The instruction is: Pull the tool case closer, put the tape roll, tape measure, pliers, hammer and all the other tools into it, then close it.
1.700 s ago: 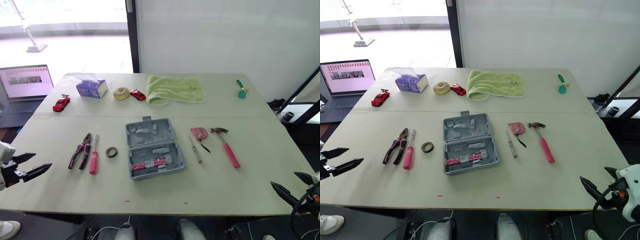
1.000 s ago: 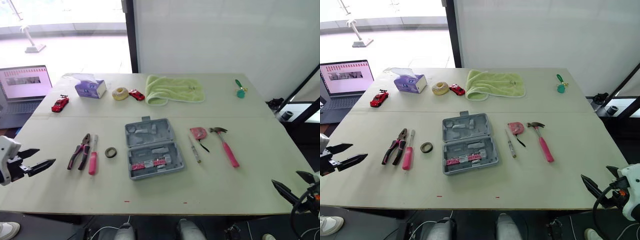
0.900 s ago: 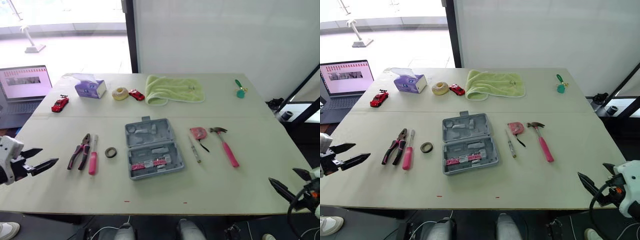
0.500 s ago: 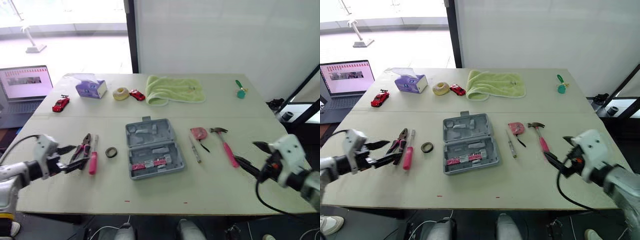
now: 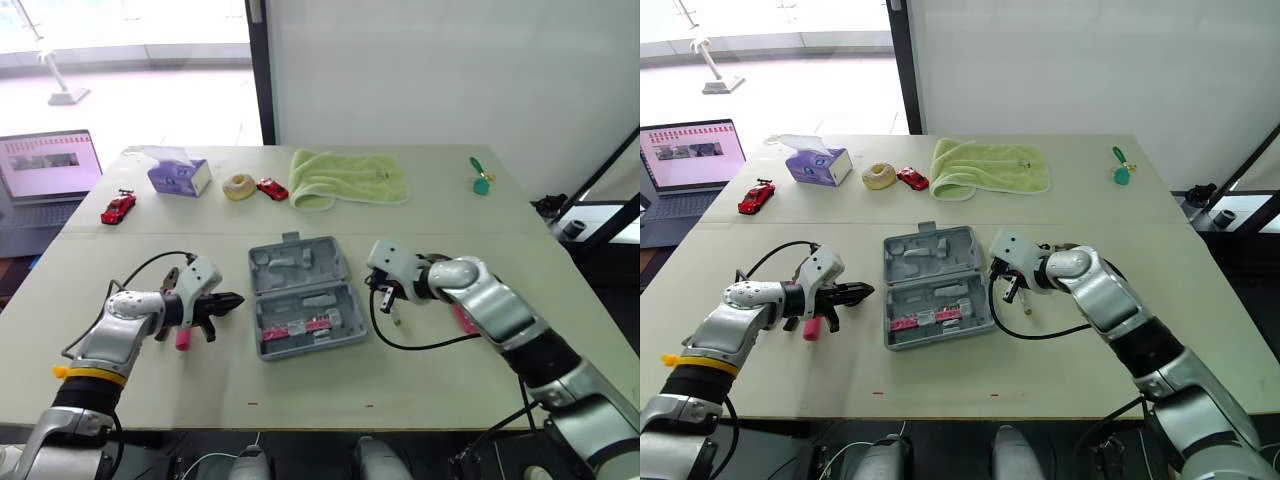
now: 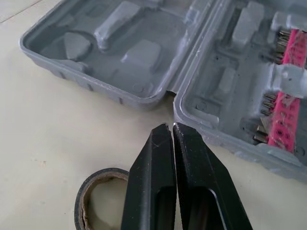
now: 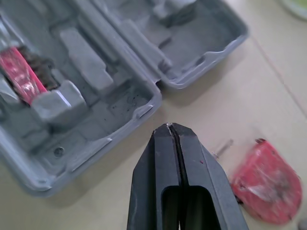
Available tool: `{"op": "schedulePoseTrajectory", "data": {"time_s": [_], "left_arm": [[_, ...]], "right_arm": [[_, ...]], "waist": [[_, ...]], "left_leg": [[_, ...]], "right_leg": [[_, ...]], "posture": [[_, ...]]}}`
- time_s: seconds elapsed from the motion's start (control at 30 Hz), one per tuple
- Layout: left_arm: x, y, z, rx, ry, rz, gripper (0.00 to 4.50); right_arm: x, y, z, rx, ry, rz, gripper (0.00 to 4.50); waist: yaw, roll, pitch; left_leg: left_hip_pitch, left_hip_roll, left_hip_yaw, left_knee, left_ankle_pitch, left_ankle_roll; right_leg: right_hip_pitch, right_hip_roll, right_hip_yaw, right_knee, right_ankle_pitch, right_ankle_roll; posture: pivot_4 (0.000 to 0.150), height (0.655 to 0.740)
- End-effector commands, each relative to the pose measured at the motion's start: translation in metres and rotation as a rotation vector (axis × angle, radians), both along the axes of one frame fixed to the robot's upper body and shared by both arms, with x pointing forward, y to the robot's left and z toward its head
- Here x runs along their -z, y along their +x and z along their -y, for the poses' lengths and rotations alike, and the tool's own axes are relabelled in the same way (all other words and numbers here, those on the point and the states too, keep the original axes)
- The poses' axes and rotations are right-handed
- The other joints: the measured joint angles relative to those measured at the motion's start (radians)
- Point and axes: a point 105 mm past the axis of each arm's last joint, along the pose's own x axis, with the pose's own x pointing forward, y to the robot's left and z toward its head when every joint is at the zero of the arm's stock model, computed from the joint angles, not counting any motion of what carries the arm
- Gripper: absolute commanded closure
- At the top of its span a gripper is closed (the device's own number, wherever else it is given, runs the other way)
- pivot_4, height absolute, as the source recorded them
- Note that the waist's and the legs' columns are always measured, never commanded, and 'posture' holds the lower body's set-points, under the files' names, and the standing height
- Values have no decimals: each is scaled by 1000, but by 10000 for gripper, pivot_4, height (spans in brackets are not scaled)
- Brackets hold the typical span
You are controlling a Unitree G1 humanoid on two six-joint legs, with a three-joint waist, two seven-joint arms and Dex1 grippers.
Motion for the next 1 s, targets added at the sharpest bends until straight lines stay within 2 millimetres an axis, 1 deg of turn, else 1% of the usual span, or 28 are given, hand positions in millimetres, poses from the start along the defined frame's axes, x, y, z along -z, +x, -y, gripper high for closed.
{"op": "schedulePoseTrajectory", "data": {"time_s": [0.03, 0.13, 0.23, 0.33, 0.43, 0.53, 0.63, 0.73, 0.83, 0.9, 1.0], "left_arm": [[-5, 9, 10, 24, 68, 27, 44696], [-1, 13, 14, 15, 101, 14, 44696], [8, 10, 19, 37, 136, -24, 44696], [14, 16, 20, 2, 176, -20, 44696], [15, 18, 23, -8, 186, -15, 44696], [14, 23, 31, 5, 190, 6, 44696], [13, 26, 41, 31, 185, 16, 44696], [13, 25, 45, 61, 185, 15, 44696], [20, 11, 49, 143, 192, -6, 44696], [26, 5, 44, 151, 213, -18, 44696], [27, -3, 42, 166, 211, -31, 44696]], "right_arm": [[-2, 17, -7, -9, -66, 33, 45000], [1, 22, -12, -13, -80, 19, 45000], [7, 28, -16, -25, -133, 22, 45000], [11, 35, -21, -22, -150, 22, 45000], [15, 38, -21, -24, -171, 14, 45000], [21, 39, -26, -54, -195, 12, 45000], [20, 35, -37, -87, -176, -7, 45000], [20, 29, -38, -100, -167, -26, 45000], [22, 12, -35, -118, -150, -72, 45000], [25, 1, -31, -107, -143, -97, 45000], [26, -12, -27, -83, -122, -127, 45000]], "waist": [[2, 0, 0], [5, 0, 0], [4, 0, 0], [0, 1, 0], [-3, 1, 0], [-3, 1, 0], [2, 1, 0], [1, 1, 0], [1, 2, 0], [2, 2, 0], [2, 2, 0]], "left_leg": [[0, 0, 0, 0, 0, 0], [0, 0, 0, 0, 0, 0], [0, 0, 0, 0, 0, 0], [0, 0, 0, 0, 0, 0], [0, 0, 0, 0, 0, 0], [0, 0, 0, 0, 0, 0], [0, -1, 0, 1, 1, -1], [0, -1, 0, 0, 1, -1], [0, -1, -1, 0, 1, -1], [0, -1, -1, 0, 1, -1], [0, -1, -1, 0, 1, -1]], "right_leg": [[0, 0, 0, 0, 0, 0], [-1, 0, 0, 1, 0, 0], [-1, 0, 0, 2, 0, 0], [-2, 0, 0, 3, 0, 0], [-2, 0, 0, 4, 0, 0], [-2, 0, 0, 4, 0, 0], [-2, 0, 0, 4, 0, 0], [-2, 0, 0, 4, 0, 0], [-2, 0, 0, 4, 0, 0], [-2, 0, 0, 4, 0, 0], [-2, 0, 0, 4, 0, 0]], "posture": [[1500, 7400], [1500, 7400], [1500, 7400], [1500, 7400], [1500, 7400], [1500, 7400], [1500, 7400], [1500, 7400], [1500, 7400], [1500, 7400], [1500, 7400]]}}
